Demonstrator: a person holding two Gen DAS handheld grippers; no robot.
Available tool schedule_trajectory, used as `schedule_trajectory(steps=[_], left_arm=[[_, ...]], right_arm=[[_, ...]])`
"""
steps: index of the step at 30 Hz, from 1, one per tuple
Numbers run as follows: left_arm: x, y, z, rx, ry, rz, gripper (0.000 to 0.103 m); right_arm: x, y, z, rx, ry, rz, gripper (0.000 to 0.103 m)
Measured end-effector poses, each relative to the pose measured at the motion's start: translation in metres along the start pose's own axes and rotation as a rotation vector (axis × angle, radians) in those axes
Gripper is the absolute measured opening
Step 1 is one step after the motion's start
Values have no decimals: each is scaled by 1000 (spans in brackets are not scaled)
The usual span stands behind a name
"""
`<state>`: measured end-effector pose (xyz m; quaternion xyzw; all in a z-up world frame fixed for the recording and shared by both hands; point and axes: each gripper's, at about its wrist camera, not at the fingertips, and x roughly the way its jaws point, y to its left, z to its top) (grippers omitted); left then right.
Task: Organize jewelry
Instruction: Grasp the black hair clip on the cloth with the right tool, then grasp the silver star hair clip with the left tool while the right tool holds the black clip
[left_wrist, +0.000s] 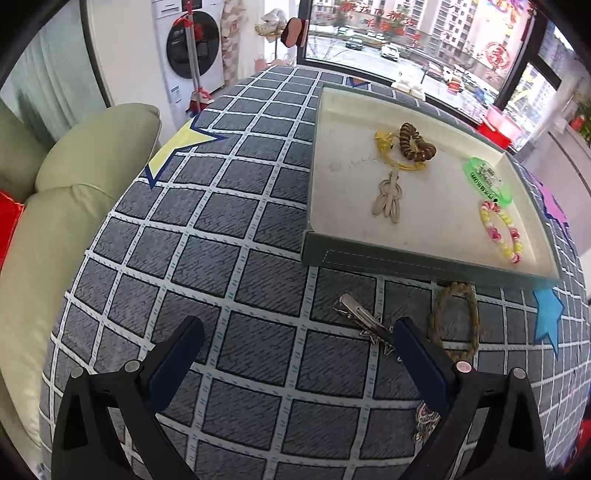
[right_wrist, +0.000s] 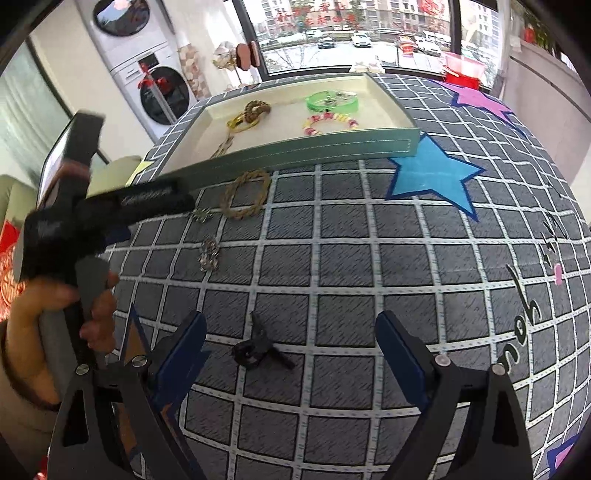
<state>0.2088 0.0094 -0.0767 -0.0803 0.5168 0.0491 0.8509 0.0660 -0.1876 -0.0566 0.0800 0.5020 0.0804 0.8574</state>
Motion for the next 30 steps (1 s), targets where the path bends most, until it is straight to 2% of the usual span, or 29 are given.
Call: schedule_trajectory(steps=[5, 6, 8, 10, 11, 14, 15, 16, 20, 22, 25, 30], left_arm=[[3, -10, -2, 2, -5, 18, 103], [2, -12, -3, 13, -12, 27, 103], [0, -16, -4, 42, -26, 21, 96], [-2, -19, -5, 66, -36, 6, 81], [-3, -20, -5, 83, -41, 11, 78], [-9, -20, -6, 131, -55, -26, 57], [-10, -22, -7, 150, -60, -41, 45], [-12, -22, -9, 172, -64, -64, 36], [-16, -17, -15, 231, -82, -126, 34], [-19, -12, -16, 247, -84, -175, 29], [-24, -5, -22, 268, -82, -228, 27], [-30, 3, -30, 297, -83, -270, 27]], right_arm=[[10, 15, -9, -64, 9, -36, 90], [12, 16, -10, -70, 12, -41, 83], [12, 20, -12, -97, 1, -76, 75], [12, 23, -13, -118, -4, -91, 67], [12, 25, -14, -126, -7, -97, 61], [11, 28, -15, -148, -15, -121, 42], [10, 27, -16, -149, -17, -125, 33], [9, 27, -16, -147, -19, -121, 31], [7, 21, -17, -116, -23, -101, 28], [4, 17, -17, -96, -21, -83, 27], [3, 11, -16, -70, -17, -60, 27], [0, 2, -16, -29, -14, -42, 26]])
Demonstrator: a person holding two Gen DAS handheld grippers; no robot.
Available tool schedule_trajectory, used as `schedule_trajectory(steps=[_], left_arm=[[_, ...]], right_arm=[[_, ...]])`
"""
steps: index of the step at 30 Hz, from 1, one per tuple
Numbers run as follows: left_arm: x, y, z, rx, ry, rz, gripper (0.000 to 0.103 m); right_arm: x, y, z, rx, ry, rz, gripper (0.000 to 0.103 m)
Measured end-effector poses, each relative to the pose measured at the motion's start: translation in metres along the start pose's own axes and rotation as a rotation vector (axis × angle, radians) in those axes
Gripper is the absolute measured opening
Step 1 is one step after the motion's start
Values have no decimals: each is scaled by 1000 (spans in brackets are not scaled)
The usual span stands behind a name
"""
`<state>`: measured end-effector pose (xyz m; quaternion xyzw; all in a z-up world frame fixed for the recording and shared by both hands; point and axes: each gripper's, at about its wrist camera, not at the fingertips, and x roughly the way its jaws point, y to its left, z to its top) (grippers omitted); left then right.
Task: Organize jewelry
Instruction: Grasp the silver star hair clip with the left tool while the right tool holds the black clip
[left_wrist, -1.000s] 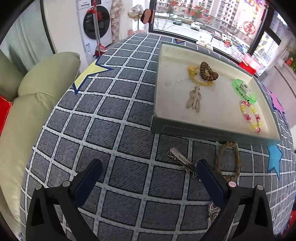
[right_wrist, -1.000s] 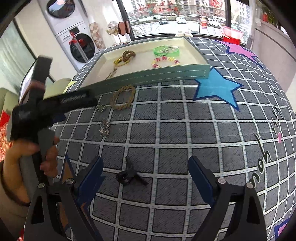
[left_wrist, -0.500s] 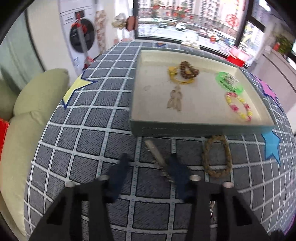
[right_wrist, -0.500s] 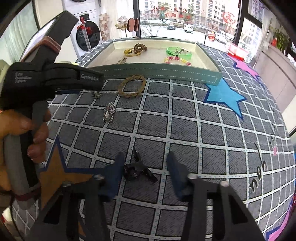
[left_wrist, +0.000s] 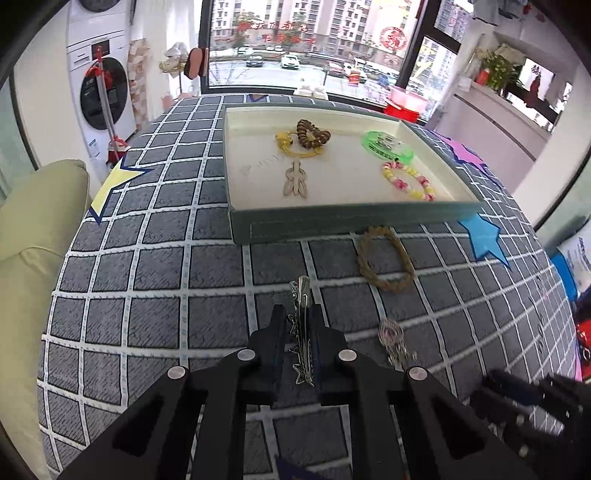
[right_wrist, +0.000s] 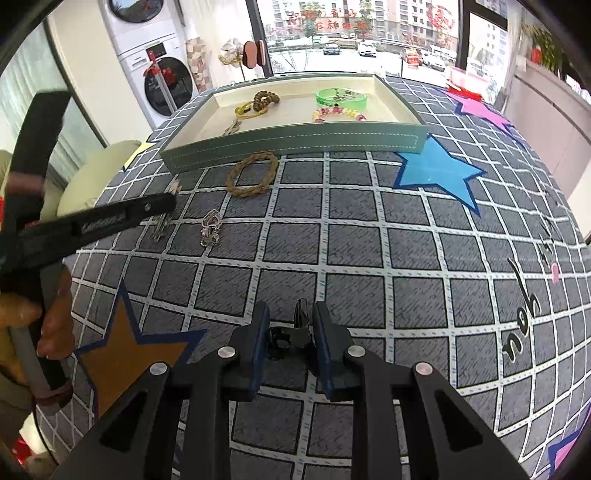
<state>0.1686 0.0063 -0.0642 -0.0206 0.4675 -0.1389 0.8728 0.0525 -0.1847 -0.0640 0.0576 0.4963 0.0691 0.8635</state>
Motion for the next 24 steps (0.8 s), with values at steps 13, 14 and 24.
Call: schedule_trajectory(steps=[13, 14, 24], left_arm=[[-33, -4, -3, 45, -47, -39, 18], [-35, -5, -2, 47, -52, -44, 18], [-37, -4, 2, 10, -47, -19, 18]], right_arm=[[-20, -17, 10, 69, -42, 43, 26], [-22, -19, 12, 77, -47, 47, 26], [-30, -29, 22, 117, -68, 61, 26]])
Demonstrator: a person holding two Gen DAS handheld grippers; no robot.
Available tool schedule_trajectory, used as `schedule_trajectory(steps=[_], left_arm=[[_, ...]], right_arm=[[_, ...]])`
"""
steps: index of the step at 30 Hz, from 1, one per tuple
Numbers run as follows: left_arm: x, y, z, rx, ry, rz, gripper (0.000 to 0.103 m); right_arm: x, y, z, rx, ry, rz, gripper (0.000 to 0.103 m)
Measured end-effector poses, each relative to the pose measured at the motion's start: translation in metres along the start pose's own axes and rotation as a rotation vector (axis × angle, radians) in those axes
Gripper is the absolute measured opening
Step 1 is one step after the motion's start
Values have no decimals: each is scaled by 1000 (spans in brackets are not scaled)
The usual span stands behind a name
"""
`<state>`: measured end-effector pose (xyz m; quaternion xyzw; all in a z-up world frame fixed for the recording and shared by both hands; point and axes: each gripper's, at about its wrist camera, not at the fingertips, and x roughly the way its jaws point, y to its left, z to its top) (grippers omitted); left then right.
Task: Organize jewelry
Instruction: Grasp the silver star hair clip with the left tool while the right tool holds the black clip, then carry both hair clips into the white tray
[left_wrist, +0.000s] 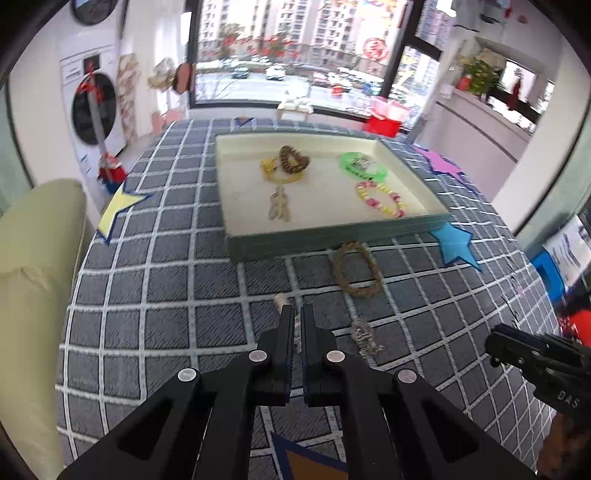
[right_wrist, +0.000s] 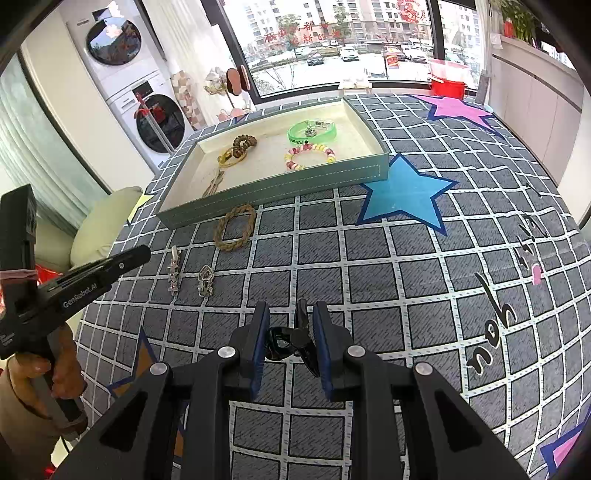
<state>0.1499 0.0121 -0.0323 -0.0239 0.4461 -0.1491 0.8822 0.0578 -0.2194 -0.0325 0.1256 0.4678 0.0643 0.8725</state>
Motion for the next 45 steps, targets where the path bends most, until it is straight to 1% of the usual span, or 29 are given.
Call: schedule_trajectory(steps=[2, 5, 6, 7, 8, 9, 11, 13, 15, 17, 19, 20, 21, 22, 23, 25, 26, 27, 28, 29, 30, 32, 33, 35, 40, 45], left_arm=[[1, 2, -2, -28, 12, 33, 18], [3, 5, -4, -53, 10, 48, 19], [2, 5, -5, -59, 2, 49, 39], [2, 6, -5, -67, 1, 57, 103], [2, 7, -4, -76, 3, 78, 103], [2, 7, -4, -82, -31, 98, 103], [8, 4, -1, -62, -22, 115, 103], [14, 3, 3, -63, -23, 169, 103], [26, 3, 8, -72, -1, 201, 103], [35, 5, 10, -90, 24, 205, 103], [49, 4, 10, -97, 68, 199, 93], [54, 3, 9, -97, 88, 196, 91], [59, 3, 8, -99, 101, 192, 85], [64, 3, 7, -100, 113, 194, 82], [65, 1, 5, -86, 99, 206, 82], [68, 0, 5, -75, 102, 208, 82], [68, 0, 4, -76, 103, 207, 80], [68, 0, 4, -71, 98, 216, 71], [68, -1, 4, -57, 91, 220, 55], [65, -3, 2, -47, 85, 211, 42], [62, -4, 1, -38, 82, 201, 37], [60, -3, 0, -42, 75, 169, 36], [58, 0, -2, -56, 67, 128, 36], [50, 4, -6, -72, 55, 90, 36], [29, 4, -4, -56, 22, 55, 36], [11, -3, 9, -25, -23, 28, 36]], right_arm=[[1, -1, -1, 7, 4, 7, 26], [2, -2, -4, 16, 5, 18, 26], [1, -3, -5, 16, 5, 20, 26], [1, -3, -5, 18, 5, 22, 26], [1, -4, -6, 20, 4, 24, 26], [0, -5, -6, 22, 3, 24, 26], [-1, -7, -6, 29, -1, 27, 26], [-1, -8, -7, 34, -1, 28, 26], [-2, -9, -8, 39, -5, 31, 26], [-3, -10, -9, 40, -7, 33, 26], [-3, -10, -10, 38, -9, 30, 26], [-4, -10, -10, 38, -11, 30, 26], [-4, -10, -10, 38, -12, 30, 26], [-5, -11, -10, 40, -14, 30, 26], [-6, -12, -10, 43, -16, 31, 26], [-6, -12, -10, 45, -19, 31, 26], [-6, -13, -10, 46, -20, 31, 26], [-6, -12, -9, 47, -21, 31, 26], [-6, -12, -9, 48, -22, 31, 26], [-5, -13, -9, 50, -25, 31, 26], [-6, -13, -9, 52, -27, 31, 26], [-6, -12, -8, 51, -29, 32, 26], [-7, -12, -7, 47, -31, 30, 26], [-8, -12, -6, 43, -37, 29, 26], [-11, -13, 5, 43, -56, 31, 26], [-11, -14, 19, 39, -69, 30, 26]])
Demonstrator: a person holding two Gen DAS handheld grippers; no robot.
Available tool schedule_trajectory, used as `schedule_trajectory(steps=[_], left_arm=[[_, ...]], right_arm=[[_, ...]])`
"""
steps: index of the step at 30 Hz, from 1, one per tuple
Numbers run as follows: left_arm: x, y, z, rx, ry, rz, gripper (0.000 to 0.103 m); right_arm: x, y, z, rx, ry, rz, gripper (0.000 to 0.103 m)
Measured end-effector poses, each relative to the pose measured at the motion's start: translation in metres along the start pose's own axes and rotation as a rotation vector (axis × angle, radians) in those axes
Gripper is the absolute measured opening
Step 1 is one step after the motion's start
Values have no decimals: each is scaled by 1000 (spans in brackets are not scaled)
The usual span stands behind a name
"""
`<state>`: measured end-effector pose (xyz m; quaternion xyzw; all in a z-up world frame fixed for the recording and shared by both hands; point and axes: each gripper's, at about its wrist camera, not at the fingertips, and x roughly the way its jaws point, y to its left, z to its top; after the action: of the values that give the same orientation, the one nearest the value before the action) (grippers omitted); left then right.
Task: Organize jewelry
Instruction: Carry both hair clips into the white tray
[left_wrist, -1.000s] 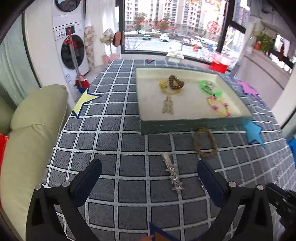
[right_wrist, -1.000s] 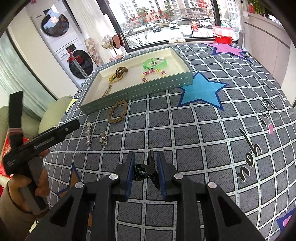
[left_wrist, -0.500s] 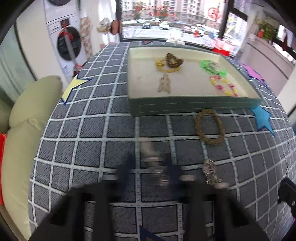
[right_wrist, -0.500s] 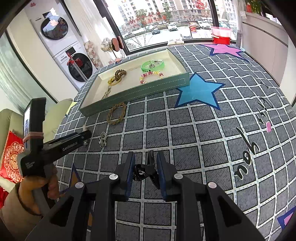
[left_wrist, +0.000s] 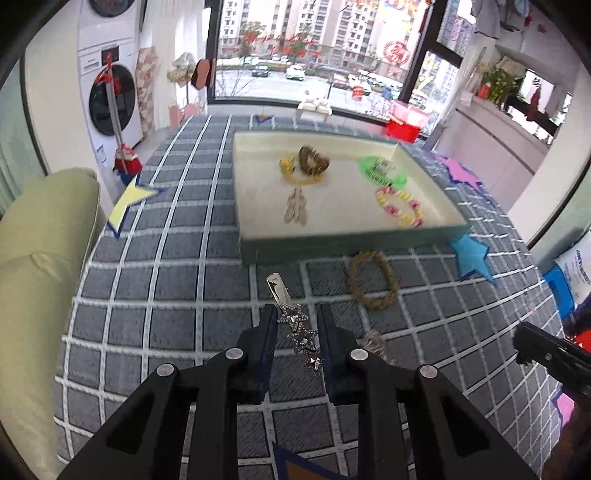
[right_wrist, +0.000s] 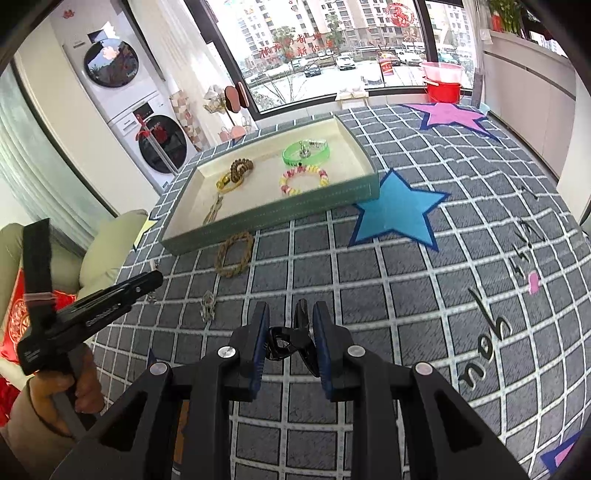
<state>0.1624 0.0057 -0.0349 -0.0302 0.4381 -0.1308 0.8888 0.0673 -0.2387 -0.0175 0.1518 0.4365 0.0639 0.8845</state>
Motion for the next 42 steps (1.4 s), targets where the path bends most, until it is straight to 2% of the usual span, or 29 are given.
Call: schedule_trajectory(steps=[9, 15, 21, 26, 34, 42], left_arm=[[-12, -10, 34, 65, -58, -39, 36], [-11, -9, 63, 87, -92, -30, 36], [6, -4, 98, 69, -87, -43, 36], [29, -13, 122, 119, -77, -30, 36], [80, -21, 140, 146, -19, -16, 36], [117, -17, 134, 136, 38, 30, 36]], right_arm=[[7, -2, 36, -10, -14, -1, 26], [16, -4, 83, -9, -37, 24, 26], [43, -3, 131, 23, -34, 48, 26], [70, -4, 164, 18, -19, 25, 26], [110, -9, 184, 10, 20, -6, 26], [153, -20, 176, 21, 73, -61, 26]])
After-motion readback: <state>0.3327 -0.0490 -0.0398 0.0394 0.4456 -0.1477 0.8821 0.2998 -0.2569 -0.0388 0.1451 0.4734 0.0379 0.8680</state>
